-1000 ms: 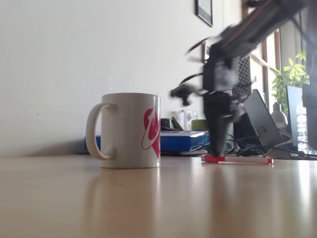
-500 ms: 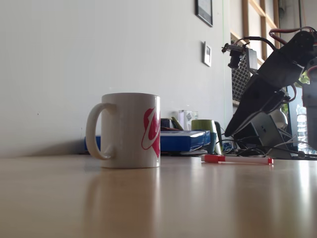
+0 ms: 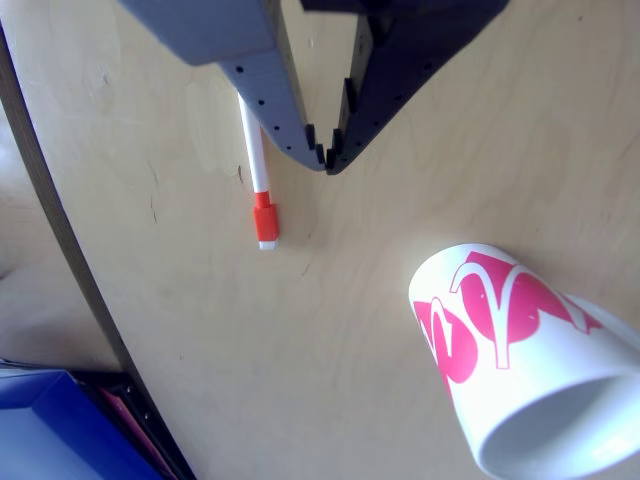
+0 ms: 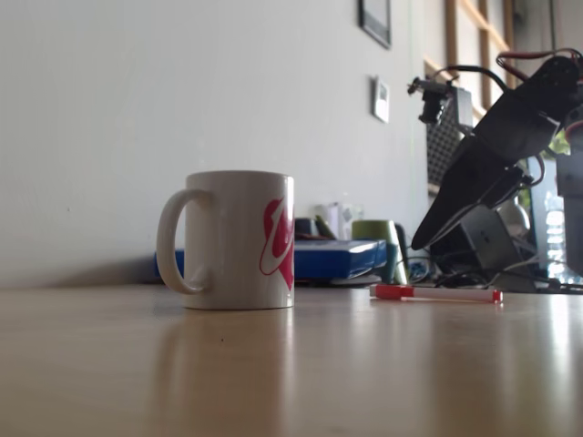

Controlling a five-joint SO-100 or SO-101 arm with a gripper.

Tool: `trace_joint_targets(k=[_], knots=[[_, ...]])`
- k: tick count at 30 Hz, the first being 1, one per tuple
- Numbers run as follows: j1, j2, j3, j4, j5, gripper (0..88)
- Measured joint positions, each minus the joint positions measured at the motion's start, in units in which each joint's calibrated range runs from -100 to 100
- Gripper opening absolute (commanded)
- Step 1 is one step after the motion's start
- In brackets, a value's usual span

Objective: Grab the pen and place it in the cup.

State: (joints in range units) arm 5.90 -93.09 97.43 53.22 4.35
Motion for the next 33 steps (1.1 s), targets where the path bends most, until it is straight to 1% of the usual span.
trace_joint_targets(k=[33], knots=[[-1.03,0.00,0.00,0.00,0.00,1.0]])
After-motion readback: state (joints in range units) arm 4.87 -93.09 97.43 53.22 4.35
